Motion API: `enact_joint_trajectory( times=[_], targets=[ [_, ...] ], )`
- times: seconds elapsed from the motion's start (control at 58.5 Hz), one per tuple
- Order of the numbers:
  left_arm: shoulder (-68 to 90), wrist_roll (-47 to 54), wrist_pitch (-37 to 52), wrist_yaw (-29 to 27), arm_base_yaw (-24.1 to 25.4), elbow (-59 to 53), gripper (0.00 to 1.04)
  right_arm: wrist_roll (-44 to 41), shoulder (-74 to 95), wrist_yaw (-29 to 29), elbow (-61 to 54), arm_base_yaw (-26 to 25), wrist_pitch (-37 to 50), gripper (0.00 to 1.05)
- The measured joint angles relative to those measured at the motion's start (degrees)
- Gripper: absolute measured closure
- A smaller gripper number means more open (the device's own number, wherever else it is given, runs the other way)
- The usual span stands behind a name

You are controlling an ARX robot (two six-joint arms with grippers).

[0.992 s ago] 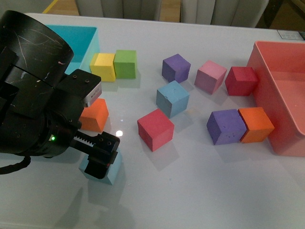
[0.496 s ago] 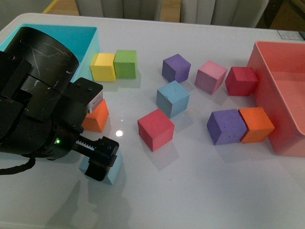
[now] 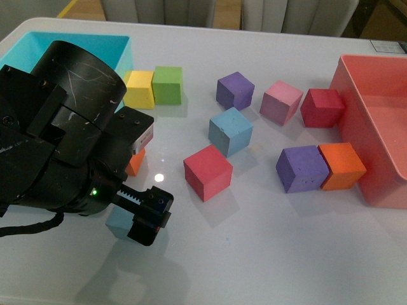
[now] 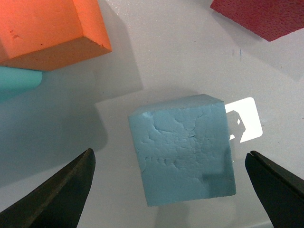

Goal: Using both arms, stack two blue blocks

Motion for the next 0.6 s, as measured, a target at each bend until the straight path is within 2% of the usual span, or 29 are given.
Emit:
enact_joint_trajectory(
  times=[0.599],
  targets=[
    [1.9, -0.2, -0.7, -0.2, -1.1, 0.7, 0.09, 0.0, 0.0, 0.0, 0.0, 0.0, 0.0, 0.09]
  ],
)
